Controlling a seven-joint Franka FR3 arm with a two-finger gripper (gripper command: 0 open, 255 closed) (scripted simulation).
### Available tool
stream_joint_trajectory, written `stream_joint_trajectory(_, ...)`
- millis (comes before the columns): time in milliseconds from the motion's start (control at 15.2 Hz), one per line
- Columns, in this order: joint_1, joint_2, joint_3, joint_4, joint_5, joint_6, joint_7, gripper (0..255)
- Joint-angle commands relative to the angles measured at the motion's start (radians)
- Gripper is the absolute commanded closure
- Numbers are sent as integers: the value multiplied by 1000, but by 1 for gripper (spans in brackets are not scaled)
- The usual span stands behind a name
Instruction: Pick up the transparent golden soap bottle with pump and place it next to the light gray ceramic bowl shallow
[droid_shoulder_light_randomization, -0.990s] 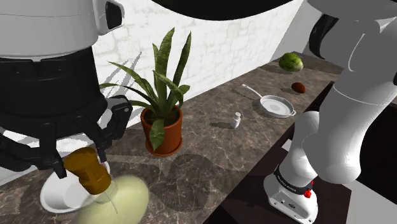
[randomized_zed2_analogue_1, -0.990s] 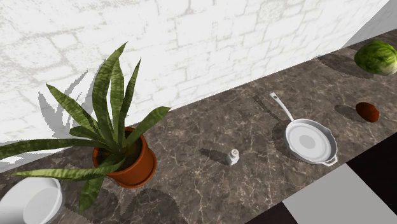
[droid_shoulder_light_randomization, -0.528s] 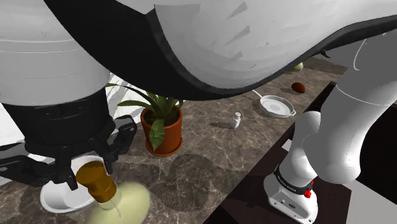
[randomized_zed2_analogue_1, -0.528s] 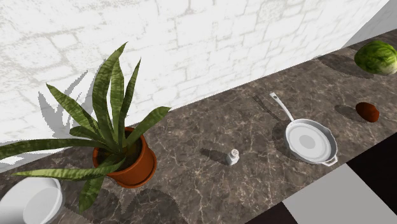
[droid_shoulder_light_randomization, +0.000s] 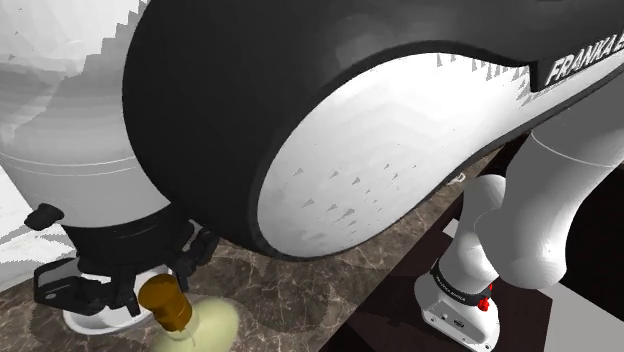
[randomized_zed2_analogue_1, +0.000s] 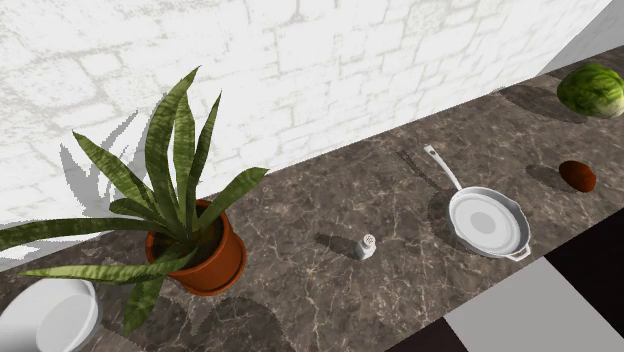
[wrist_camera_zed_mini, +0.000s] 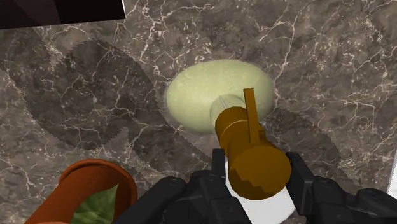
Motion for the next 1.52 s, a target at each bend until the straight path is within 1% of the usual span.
stream_joint_trajectory(0,1,-2,1,-27,0,27,3,255)
stream_joint_trajectory(726,0,7,0,-165,-9,173,14,255)
stream_joint_trajectory(1452,4,45,0,-271,-38,310,38,255)
